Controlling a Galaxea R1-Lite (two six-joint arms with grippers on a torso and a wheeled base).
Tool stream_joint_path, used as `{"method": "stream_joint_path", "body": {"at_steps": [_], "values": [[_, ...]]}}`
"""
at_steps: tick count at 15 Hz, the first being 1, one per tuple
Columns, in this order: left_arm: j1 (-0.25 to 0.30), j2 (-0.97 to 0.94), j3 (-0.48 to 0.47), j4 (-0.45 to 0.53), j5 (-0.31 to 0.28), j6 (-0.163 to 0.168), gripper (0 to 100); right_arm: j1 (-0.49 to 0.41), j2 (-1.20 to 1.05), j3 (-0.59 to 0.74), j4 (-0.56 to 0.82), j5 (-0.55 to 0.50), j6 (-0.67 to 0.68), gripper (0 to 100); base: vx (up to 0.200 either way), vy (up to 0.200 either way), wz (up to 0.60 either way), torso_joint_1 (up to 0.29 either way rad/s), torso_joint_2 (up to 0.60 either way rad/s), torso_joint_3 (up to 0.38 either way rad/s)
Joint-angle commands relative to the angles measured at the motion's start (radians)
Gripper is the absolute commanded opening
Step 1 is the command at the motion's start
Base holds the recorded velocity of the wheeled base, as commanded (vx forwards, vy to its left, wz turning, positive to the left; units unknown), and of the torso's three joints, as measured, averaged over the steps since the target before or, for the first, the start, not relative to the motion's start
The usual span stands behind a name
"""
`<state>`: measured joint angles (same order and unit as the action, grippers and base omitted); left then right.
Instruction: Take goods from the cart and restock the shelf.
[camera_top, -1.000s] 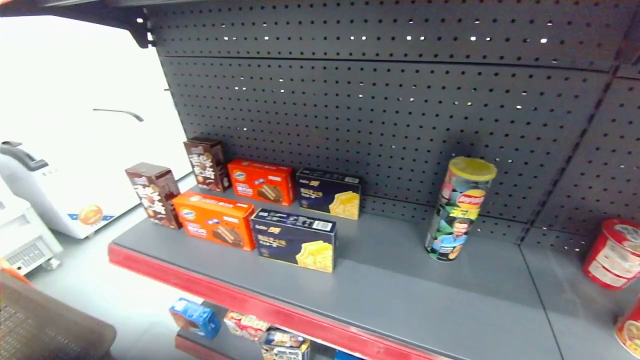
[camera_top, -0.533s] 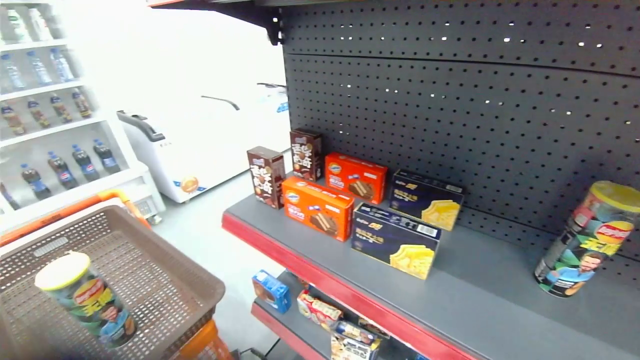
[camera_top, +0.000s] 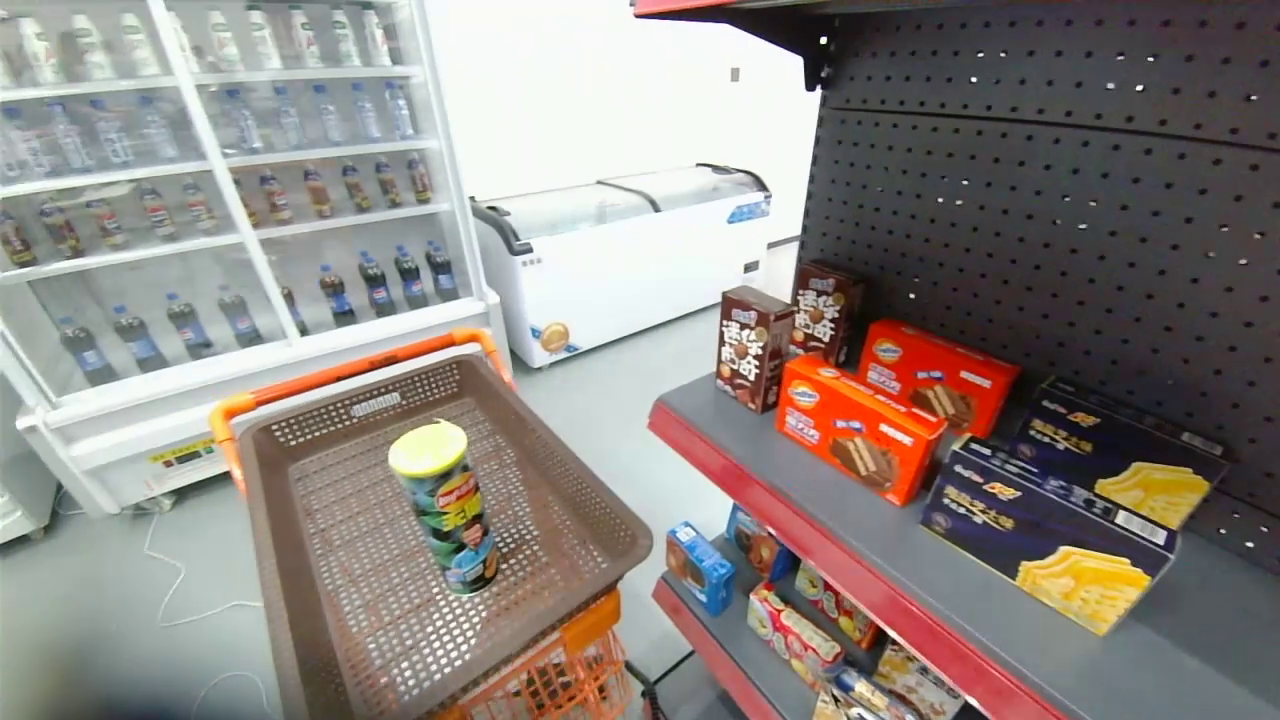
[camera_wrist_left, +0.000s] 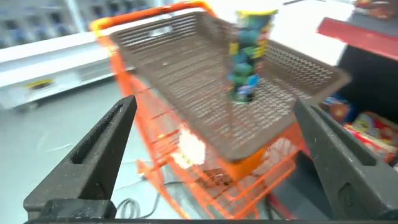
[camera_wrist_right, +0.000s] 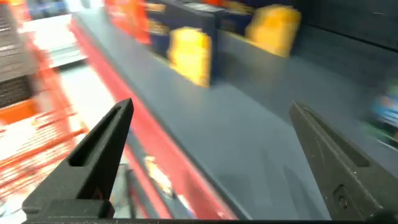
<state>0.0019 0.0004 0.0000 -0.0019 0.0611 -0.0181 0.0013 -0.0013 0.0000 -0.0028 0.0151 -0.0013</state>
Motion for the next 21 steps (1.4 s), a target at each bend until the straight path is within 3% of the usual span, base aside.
{"method": "stream_joint_path", "body": {"at_steps": [1, 2, 3, 4, 5, 7, 9, 11, 12, 13, 14, 16, 17, 18, 21], "values": [[0.001, 0.0, -0.002, -0.006, 0.011, 0.007, 100, 0.0, 0.001, 0.0, -0.002, 0.0, 0.0, 100, 0.0, 0.0, 0.0, 0.0, 0.0, 0.0], [0.001, 0.0, -0.023, -0.023, 0.022, 0.029, 100, 0.0, 0.001, 0.0, -0.002, 0.0, 0.0, 100, 0.0, 0.0, 0.0, 0.0, 0.0, 0.0], [0.001, 0.027, -0.149, 0.016, 0.028, 0.116, 100, 0.0, 0.001, 0.0, -0.002, 0.0, 0.0, 100, 0.0, 0.0, 0.0, 0.0, 0.0, 0.0], [0.0, 0.122, -0.259, 0.1, 0.028, 0.15, 100, 0.0, 0.001, 0.0, -0.002, 0.0, 0.0, 100, 0.0, 0.0, 0.0, 0.0, 0.0, 0.0], [0.003, 0.237, -0.43, 0.2, 0.025, 0.153, 100, 0.0, 0.001, 0.0, -0.002, 0.0, 0.0, 100, 0.0, 0.0, 0.0, 0.0, 0.0, 0.0], [0.003, 0.509, -0.675, 0.327, 0.026, 0.155, 100, 0.0, 0.001, 0.0, -0.002, 0.0, 0.0, 100, 0.0, 0.0, 0.0, 0.0, 0.0, 0.0], [0.015, 0.747, -0.818, 0.35, 0.031, 0.15, 100, 0.0, 0.001, 0.0, -0.002, 0.0, 0.0, 100, 0.0, 0.0, 0.0, 0.0, 0.0, 0.0], [0.049, 0.915, -0.848, 0.342, 0.034, 0.138, 100, 0.0, 0.001, 0.0, -0.002, 0.0, 0.0, 100, 0.0, 0.0, 0.0, 0.0, 0.0, 0.0], [0.096, 1.012, -0.848, 0.316, 0.005, 0.109, 100, 0.0, 0.001, 0.0, -0.002, 0.0, 0.0, 100, 0.0, 0.0, 0.0, 0.0, 0.0, 0.0], [0.167, 1.101, -0.85, 0.281, -0.087, 0.11, 100, 0.0, 0.001, 0.0, -0.002, 0.0, 0.0, 100, 0.0, 0.0, 0.0, 0.0, 0.0, 0.0], [0.251, 1.159, -0.847, 0.26, -0.201, 0.142, 100, 0.0, 0.001, 0.0, -0.002, 0.0, 0.0, 100, 0.0, 0.0, 0.0, 0.0, 0.0, 0.0], [0.313, 1.259, -0.796, 0.253, -0.431, 0.348, 100, 0.0, 0.001, 0.0, -0.002, 0.0, 0.0, 100, 0.0, 0.0, 0.0, 0.0, 0.0, 0.0], [0.322, 1.297, -0.764, 0.234, -0.472, 0.409, 100, 0.0, 0.001, 0.0, -0.002, 0.0, 0.0, 100, 0.0, 0.0, 0.0, 0.0, 0.0, 0.0], [0.322, 1.342, -0.742, 0.198, -0.484, 0.429, 100, 0.0, 0.001, 0.0, -0.002, 0.0, 0.0, 100, 0.0, 0.0, 0.0, 0.0, 0.0, 0.0], [0.308, 1.442, -0.69, 0.005, -0.509, 0.438, 100, 0.0, 0.001, 0.0, -0.002, 0.0, 0.0, 100, 0.0, 0.0, 0.0, 0.0, 0.0, 0.0]]}}
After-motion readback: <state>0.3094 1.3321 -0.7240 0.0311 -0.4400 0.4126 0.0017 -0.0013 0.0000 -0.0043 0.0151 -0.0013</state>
